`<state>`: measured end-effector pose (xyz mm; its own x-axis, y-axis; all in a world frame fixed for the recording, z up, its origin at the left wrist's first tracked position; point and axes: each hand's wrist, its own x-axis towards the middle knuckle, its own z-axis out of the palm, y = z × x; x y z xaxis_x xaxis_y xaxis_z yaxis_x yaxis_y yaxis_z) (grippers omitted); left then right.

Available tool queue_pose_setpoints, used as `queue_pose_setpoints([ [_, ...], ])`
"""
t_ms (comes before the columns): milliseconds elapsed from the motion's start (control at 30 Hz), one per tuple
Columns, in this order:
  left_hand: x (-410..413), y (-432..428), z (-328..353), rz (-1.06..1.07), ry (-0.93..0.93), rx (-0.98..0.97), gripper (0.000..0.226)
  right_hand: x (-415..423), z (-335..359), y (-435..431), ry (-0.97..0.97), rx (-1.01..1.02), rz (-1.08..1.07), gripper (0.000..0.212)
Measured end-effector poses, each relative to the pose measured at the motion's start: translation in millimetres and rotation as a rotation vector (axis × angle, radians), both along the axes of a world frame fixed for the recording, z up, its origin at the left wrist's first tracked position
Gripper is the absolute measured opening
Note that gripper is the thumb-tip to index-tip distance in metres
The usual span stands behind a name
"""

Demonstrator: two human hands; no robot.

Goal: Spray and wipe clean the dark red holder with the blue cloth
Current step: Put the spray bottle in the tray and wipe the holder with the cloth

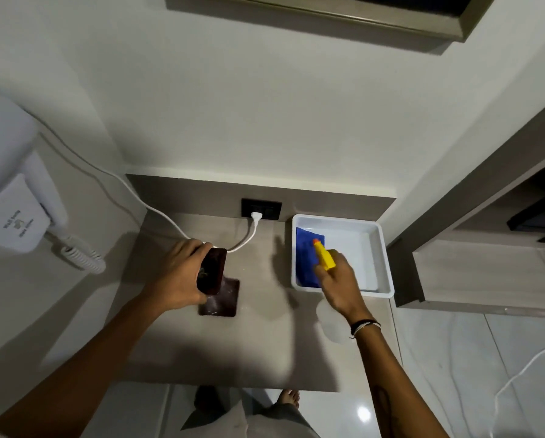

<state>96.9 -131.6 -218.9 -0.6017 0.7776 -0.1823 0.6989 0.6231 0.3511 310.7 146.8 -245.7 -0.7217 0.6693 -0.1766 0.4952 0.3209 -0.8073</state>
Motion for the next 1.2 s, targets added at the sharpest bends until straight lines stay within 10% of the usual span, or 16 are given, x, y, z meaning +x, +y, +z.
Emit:
queue_pose_setpoints([
  [800,29,20,-22,0.079,-0.073,0.156,0.111,-10,-55,78,0.131,0.315,-0.540,0.075],
  [933,29,17,-33,0.036,0.023,0.143,0.114,-14,-75,36,0.147,0.545,-0.124,0.058],
  [1200,31,18,-36,-0.032,0.121,0.035,0.121,-81,-103,60,-0.566,0.536,0.542,0.084],
])
